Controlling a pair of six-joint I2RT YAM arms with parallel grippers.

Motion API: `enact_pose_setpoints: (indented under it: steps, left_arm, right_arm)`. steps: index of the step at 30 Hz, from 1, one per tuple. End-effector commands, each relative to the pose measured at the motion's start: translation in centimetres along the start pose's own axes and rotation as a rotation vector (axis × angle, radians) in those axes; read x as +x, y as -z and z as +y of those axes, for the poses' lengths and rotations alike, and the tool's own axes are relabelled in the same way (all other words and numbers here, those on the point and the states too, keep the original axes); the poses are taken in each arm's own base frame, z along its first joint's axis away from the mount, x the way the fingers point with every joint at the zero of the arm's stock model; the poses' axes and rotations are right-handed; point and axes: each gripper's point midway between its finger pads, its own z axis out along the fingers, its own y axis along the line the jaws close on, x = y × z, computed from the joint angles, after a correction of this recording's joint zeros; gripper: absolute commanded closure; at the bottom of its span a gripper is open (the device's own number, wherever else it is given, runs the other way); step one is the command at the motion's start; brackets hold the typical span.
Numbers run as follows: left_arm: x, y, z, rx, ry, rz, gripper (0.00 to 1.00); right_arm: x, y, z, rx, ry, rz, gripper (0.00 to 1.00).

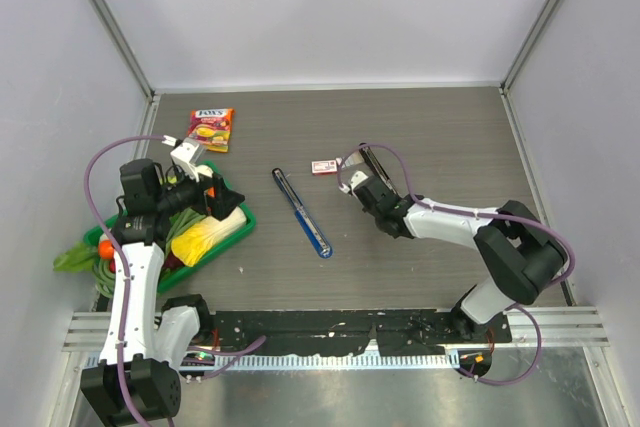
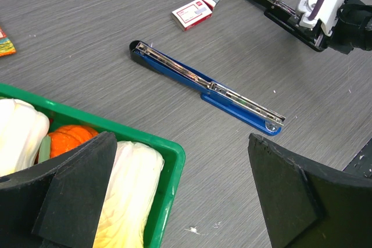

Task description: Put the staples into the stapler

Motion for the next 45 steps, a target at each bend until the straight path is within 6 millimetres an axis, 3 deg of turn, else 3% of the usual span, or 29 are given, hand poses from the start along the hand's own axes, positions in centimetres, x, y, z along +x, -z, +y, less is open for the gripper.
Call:
enact_pose_setpoints:
  steps: [1,11,12,16,19,28,33,45]
  left_arm:
    - [-0.8,0.1,0.1,0.009,-0.029,-0.036,0.0]
    - [-0.9,0.2,0.1,0.006,-0.029,-0.04,0.0]
    - [-0.9,0.2,0.1,0.007,-0.028,-0.04,0.0]
    - [-0.8,0.1,0.1,0.006,-0.027,-0.039,0.0]
    - [-0.8,0.1,0.1,0.006,-0.028,-0.04,0.0]
    - [-0.9,0.3,0.0,0.004,-0.028,-0.045,0.0]
    - [-0.9,0.2,0.1,0.005,-0.028,-0.045,0.0]
    - [-0.9,0.2,0.1,0.005,-0.029,-0.044,0.0]
  right_arm:
    - [-2.0,1.3,-1.3,0.025,-0.06,-0.081,0.83]
    - [-3.5,3.4,-2.6,-0.04,-0.202,-0.188,0.83]
    - [-3.4,3.6,-3.8,-0.039,-0.264,-0.206,0.83]
    - [-2.7,3.8,-5.0,-0.107,-0.379,-0.257,0.83]
    - [-2.3,4.0,-5.1,-0.148,-0.418,-0.303,0.83]
    - [-1.3,3.2,-3.3,-0.33,-0.536,-0.324,0.82]
    - [-0.4,2.5,-3.1,-0.353,-0.565,-0.3,0.82]
    - [-0.3,1.4,-1.9,-0.393,-0.568,-0.282,0.82]
